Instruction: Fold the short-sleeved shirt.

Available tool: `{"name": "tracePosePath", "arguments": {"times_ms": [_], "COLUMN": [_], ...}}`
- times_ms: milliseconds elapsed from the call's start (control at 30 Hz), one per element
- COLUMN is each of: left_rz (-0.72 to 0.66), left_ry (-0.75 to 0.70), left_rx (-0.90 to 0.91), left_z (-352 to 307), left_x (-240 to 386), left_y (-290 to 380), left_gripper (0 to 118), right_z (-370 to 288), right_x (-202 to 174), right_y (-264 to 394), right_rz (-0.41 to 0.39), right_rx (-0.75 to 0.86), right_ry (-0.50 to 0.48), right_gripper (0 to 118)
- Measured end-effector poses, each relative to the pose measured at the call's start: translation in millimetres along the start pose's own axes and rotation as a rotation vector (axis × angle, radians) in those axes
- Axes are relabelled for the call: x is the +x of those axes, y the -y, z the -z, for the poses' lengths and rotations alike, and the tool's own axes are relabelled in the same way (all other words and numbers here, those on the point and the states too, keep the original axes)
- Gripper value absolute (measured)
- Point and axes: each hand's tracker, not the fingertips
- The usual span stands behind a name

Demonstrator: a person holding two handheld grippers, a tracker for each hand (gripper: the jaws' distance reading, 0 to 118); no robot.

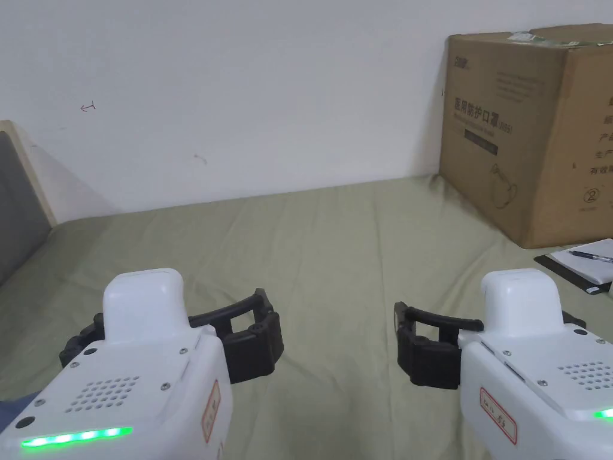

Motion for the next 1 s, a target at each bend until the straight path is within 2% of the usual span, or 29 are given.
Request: {"name": "tracePosePath", "arguments": {"times_ms": [133,267,367,467,833,1000], "left_rz": [-0.015,-0.024,-0.007,0.021,0.074,0.049], "left_ry": [-0.051,-0.128,-0.023,-0.059,-0.050,-0.011], "left_rx": [-0.061,-0.112,-0.048,-0.020,0.009,-0.025], "left_z": [-2,-7,-12,-18,-22,-19], "left_x": [2,9,6,12,23,23], "left_y": [-7,-15,-13,-12,-13,-14], "left_gripper": [118,118,118,118,118,118], "right_z": [-4,-3,-3,-3,0,-1], "right_x": [-2,-1,-3,-4,-5,-6], "right_y": [-5,-9,-11,-12,-12,-15], "right_rz": [-0.024,-0.005,-0.010,-0.016,-0.006,-0.003], "right_rx": [0.018,0.023,0.030,0.033,0.012,0.017], "right_ry": [0.002,-0.010,-0.004,-0.007,-0.008,-0.021], "right_gripper": [115,118,118,118,118,118]}}
